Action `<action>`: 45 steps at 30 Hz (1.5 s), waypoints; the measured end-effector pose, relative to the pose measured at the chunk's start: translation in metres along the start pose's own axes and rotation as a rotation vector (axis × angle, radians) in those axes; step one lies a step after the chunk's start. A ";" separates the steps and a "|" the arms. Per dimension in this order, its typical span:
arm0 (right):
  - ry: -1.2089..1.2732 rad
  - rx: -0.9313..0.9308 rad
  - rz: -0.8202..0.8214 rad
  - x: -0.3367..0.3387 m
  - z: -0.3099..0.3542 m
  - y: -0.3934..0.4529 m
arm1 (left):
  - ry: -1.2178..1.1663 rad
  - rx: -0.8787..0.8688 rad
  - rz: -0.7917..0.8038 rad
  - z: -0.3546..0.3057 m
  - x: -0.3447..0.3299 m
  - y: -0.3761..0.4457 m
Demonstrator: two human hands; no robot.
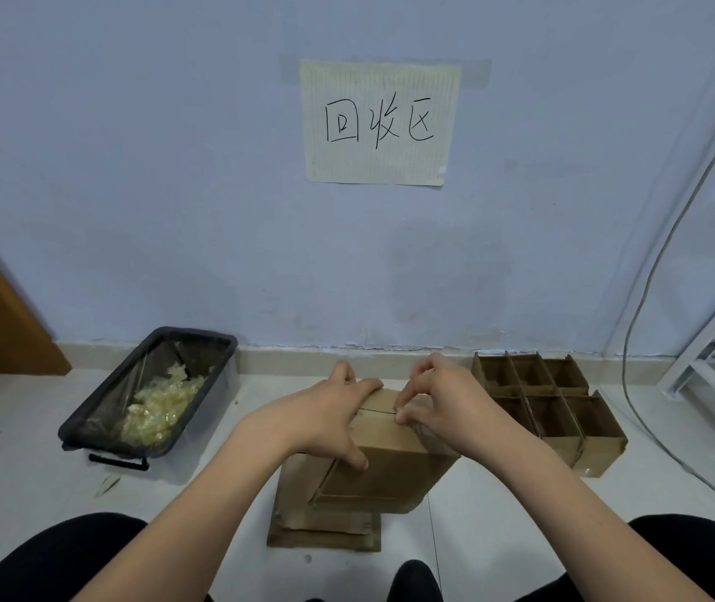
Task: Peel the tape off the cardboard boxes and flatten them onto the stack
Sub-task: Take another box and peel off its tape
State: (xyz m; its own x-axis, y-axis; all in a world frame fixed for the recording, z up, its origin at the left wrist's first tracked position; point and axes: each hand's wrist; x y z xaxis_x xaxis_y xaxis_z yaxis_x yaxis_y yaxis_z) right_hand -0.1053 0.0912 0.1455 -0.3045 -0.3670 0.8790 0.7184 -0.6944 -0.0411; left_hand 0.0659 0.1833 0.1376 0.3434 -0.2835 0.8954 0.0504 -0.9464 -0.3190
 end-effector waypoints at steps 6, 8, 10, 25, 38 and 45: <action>0.278 -0.025 -0.023 0.010 -0.005 -0.006 | -0.021 0.028 0.009 0.013 0.006 -0.004; 0.365 -0.030 -0.015 0.016 -0.009 -0.007 | -0.043 0.021 -0.012 0.015 0.008 -0.004; 0.402 -0.035 -0.002 0.017 -0.007 -0.008 | -0.022 0.004 -0.029 0.010 0.006 -0.004; 0.385 0.013 -0.045 0.003 0.001 -0.005 | 0.122 0.030 -0.084 0.000 -0.011 0.003; 0.288 0.011 -0.073 0.009 0.000 -0.008 | 0.101 0.035 -0.023 -0.003 -0.005 0.000; 0.331 -0.041 -0.005 0.010 -0.001 -0.006 | 0.142 0.036 -0.035 0.001 -0.002 -0.002</action>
State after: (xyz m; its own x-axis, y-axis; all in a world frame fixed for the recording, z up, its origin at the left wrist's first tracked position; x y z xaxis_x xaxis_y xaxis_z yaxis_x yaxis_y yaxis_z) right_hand -0.1129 0.0909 0.1542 -0.4995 -0.5402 0.6772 0.6929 -0.7184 -0.0620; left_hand 0.0664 0.1856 0.1363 0.2046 -0.2718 0.9404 0.0945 -0.9507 -0.2953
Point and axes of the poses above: each hand's wrist, its own y-axis towards the middle knuckle, its own x-axis out of the back of the hand, z = x × y, and after that the axes turned 1 degree about -y, right-handed
